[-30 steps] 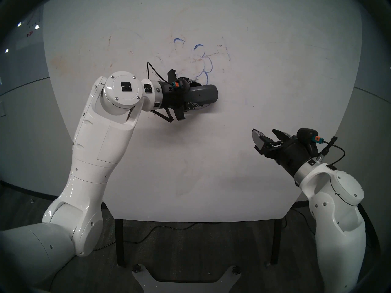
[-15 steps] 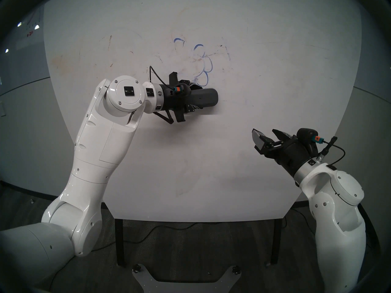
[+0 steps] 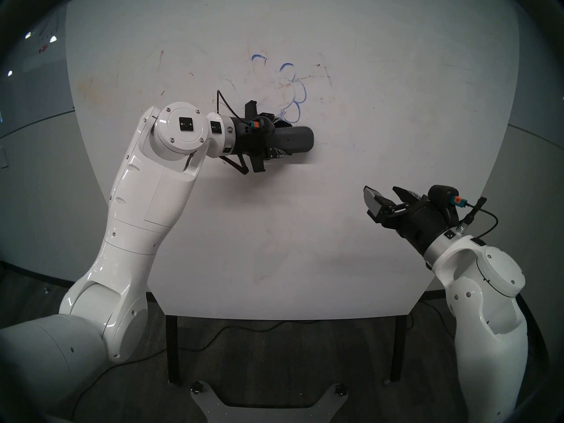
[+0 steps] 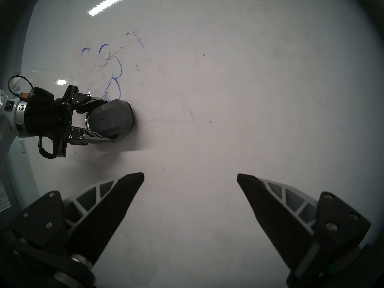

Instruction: Erase all marks on the whiteboard with the eraser

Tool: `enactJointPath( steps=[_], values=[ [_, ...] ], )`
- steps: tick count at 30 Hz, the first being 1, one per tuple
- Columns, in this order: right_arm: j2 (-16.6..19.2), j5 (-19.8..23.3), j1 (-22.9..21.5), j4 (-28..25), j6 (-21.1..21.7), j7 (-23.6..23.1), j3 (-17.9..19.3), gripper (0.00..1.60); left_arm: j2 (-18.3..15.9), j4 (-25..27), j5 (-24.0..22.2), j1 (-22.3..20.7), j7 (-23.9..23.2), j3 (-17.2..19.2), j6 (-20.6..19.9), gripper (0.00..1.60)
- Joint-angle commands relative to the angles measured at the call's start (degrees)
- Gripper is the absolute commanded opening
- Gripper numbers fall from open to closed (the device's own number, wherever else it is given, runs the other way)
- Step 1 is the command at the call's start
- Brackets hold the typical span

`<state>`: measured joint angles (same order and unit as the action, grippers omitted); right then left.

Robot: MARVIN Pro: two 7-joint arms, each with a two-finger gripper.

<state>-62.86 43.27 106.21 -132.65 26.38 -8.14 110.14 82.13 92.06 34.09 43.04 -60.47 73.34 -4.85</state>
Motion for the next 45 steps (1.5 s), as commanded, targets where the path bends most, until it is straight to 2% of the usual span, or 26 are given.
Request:
enactJointPath(
  steps=[1, 14, 16, 17, 21, 22, 31, 34, 35, 36, 37, 39, 45],
  values=[
    [0.13, 0.02, -0.31, -0.83, -0.13, -0.15, -0.03, 1.6, -0.24, -2.32, 3.59, -6.13, 5.62, 5.84, -0.71, 0.0],
    [0.13, 0.02, -0.31, -0.83, -0.13, -0.15, -0.03, 1.6, 2.26, -1.88, 3.72, -8.92, 5.21, 7.12, 1.9, 0.0],
    [0.13, 0.02, -0.32, -0.82, -0.13, -0.15, -0.03, 1.6, 2.31, -2.67, 3.71, -10.4, 5.19, 6.96, 2.07, 0.0],
    [0.13, 0.02, -0.32, -0.81, -0.13, -0.15, -0.03, 1.6, 2.72, -1.44, 4.01, -8.93, 4.49, 7.77, 2.52, 0.0],
    [0.13, 0.03, -0.32, -0.79, -0.14, -0.15, -0.03, 1.6, 2.56, -3.13, 4.21, -11.61, 4.74, 7.31, 2.86, 0.0],
    [0.13, 0.03, -0.32, -0.78, -0.14, -0.15, -0.03, 1.6, 2.81, -2.26, 4.38, -10.54, 4.74, 7.81, 3.17, 0.0],
    [0.13, 0.03, -0.32, -0.74, -0.14, -0.15, -0.03, 1.6, 3.35, -2.15, 5.11, -12.89, 4.38, 8.2, 5.19, 0.0],
    [0.13, 0.03, -0.32, -0.76, -0.14, -0.15, -0.03, 1.6, 3.55, -3.51, 5.62, -14.93, 4.73, 8.06, 5.59, 0.0],
    [0.13, 0.03, -0.32, -0.76, -0.14, -0.15, -0.03, 1.6, 3.78, -3.14, 5.87, -14.35, 4.99, 8.33, 5.91, 0.0],
    [0.13, 0.03, -0.32, -0.77, -0.14, -0.15, -0.03, 1.6, 3.66, -4.52, 6.06, -16.18, 5.07, 7.95, 5.87, 0.0],
    [0.13, 0.03, -0.32, -0.78, -0.14, -0.16, -0.03, 1.6, 4.09, -3.63, 6.41, -14.97, 4.98, 8.56, 6.29, 0.0],
    [0.13, 0.03, -0.32, -0.79, -0.14, -0.16, -0.03, 1.6, 3.97, -5.03, 6.82, -16.81, 5.63, 8.12, 6.38, 0.0],
    [0.14, 0.02, -0.32, -0.83, -0.14, -0.16, -0.03, 1.6, 4.11, -7.4, 8.11, -18.45, 6.12, 7.99, 7.06, 0.0]
  ],
)
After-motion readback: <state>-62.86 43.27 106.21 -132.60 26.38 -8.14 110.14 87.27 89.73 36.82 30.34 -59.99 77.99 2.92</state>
